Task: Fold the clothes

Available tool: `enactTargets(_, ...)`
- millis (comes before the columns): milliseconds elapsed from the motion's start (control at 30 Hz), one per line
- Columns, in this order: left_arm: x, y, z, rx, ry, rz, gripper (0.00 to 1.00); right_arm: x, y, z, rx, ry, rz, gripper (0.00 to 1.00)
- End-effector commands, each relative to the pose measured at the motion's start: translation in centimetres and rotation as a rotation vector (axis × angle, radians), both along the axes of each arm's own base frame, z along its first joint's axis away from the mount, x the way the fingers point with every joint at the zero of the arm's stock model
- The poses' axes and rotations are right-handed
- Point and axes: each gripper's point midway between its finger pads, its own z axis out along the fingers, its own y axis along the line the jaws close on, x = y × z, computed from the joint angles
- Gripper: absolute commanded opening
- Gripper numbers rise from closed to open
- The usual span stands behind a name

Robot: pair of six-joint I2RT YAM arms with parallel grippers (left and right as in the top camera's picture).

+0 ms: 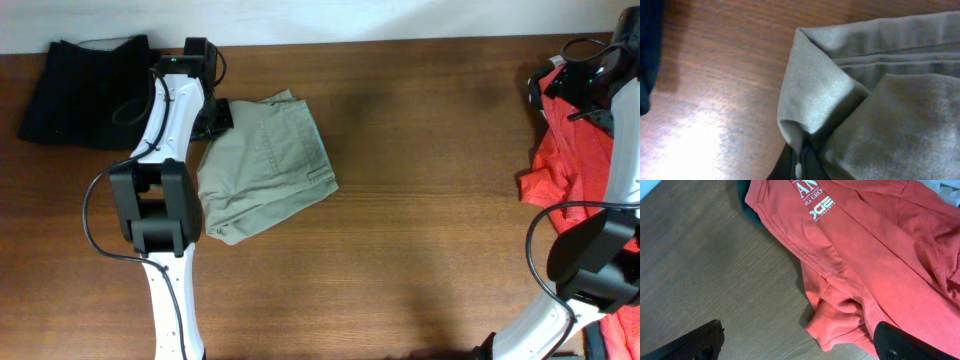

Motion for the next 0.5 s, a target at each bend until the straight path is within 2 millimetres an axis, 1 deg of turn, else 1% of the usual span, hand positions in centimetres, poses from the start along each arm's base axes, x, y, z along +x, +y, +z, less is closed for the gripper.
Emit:
enactTargets(0,-1.0,1.4,2.4,0.090,-0.004,0.096,0.01,0.0,0.0,0.5,-0.009,-0.009,-0.006,0.99)
enactTargets(33,-2.1,2.1,2.7,0.137,0.026,0.155,0.01,0.0,0.0,0.5,-0.009,-0.009,-0.006,0.99)
enactTargets(67,-3.6,2.3,2.8,0.166,0.075,0.192,0.01,0.0,0.0,0.5,-0.009,-0.009,-0.006,0.98)
enactTargets(200,-8.6,2.5,3.3,0.205,0.254,0.301,0.01,0.0,0.0,0.5,-0.009,-0.009,-0.006,0.99)
enactTargets(300,-10.5,2.5,4.0,0.241,0.329,0.305,0.01,0.0,0.0,0.5,-0.009,-0.009,-0.006,0.99)
enactTargets(367,-10.5,2.1,4.0,0.252,0.326,0.290,0.01,0.0,0.0,0.5,-0.009,-0.009,-0.006,0.99)
enactTargets(400,-10.4,2.3,4.1,0.268,0.320,0.285,0.04,0.0,0.0,0.5,-0.009,-0.009,-0.006,0.99)
enactTargets(433,-10.2,3.1,4.3,0.314,0.304,0.281,0.38,0.0,0.0,0.5,-0.009,-0.009,-0.006,0.99)
enactTargets(467,-10.0,3.8,4.5,0.344,0.294,0.281,0.61,0.0,0.0,0.5,-0.009,-0.009,-0.006,0.99)
